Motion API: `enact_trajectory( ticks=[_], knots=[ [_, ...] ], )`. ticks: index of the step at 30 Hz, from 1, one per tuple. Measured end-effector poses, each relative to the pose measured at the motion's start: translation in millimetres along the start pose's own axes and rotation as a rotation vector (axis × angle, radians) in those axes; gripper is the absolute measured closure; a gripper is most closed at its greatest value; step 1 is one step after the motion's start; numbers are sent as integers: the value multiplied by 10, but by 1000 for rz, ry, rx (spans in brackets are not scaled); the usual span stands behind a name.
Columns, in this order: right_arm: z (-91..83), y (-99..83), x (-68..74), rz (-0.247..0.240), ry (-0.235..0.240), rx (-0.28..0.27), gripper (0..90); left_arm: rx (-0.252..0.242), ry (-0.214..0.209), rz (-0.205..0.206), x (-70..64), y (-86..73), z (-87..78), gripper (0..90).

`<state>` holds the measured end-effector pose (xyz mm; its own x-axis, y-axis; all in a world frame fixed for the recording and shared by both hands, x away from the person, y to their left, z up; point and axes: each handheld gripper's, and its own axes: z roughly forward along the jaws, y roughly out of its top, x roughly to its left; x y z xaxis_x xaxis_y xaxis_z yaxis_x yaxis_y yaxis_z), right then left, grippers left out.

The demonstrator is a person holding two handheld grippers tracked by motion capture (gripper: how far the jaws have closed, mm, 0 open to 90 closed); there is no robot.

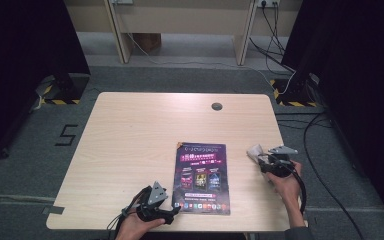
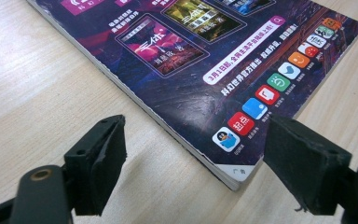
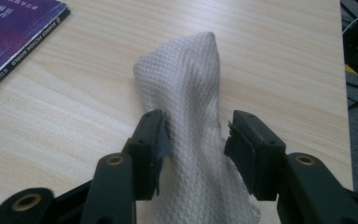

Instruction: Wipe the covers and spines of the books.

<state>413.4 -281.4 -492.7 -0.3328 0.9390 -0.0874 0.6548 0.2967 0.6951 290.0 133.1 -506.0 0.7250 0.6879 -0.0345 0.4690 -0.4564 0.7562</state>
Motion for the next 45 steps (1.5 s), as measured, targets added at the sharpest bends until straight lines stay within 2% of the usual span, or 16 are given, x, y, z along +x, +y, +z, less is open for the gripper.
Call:
enact_trajectory(
  ticks=[3,7,10,13,15,17,19,22,24,28,33,34,39,41,43,45],
  knots=[
    [57,-10,13,-30,7,23,625,-8,-6,-2,-4,29,30,223],
    [76,-5,10,-37,25,19,720,-16,-21,-13,10,68,82,225],
    [44,0,-12,-15,27,-5,753,-25,-8,-17,38,103,122,232],
    [-28,32,-20,6,32,-54,760,-14,2,-18,76,117,173,248],
    [-71,58,-9,17,49,-88,761,-12,-2,-24,97,126,194,271],
    [-114,106,33,-2,59,-101,761,3,-26,-25,101,118,215,299],
    [-160,165,117,-16,70,-124,761,10,-50,-36,76,101,232,316],
    [-211,256,287,-70,106,-149,761,12,-35,-17,46,105,225,310],
    [-221,309,421,-115,130,-159,762,16,-51,-36,45,97,227,316],
    [-193,403,715,-182,192,-151,763,18,-65,-30,-4,84,220,315],
    [-70,510,1071,-260,253,-128,762,31,-70,-10,-47,83,196,326],
    [-38,529,1134,-283,260,-120,761,35,-71,-5,-49,83,190,332],
    [141,586,1388,-329,281,-75,751,43,-73,12,-79,77,156,364],
    [207,575,1445,-327,290,-48,726,42,-79,15,-78,67,147,373],
    [266,550,1474,-315,296,-11,649,41,-80,14,-78,63,144,374],
    [276,530,1480,-332,249,-14,644,41,-80,18,-76,65,145,373]
  ],
)
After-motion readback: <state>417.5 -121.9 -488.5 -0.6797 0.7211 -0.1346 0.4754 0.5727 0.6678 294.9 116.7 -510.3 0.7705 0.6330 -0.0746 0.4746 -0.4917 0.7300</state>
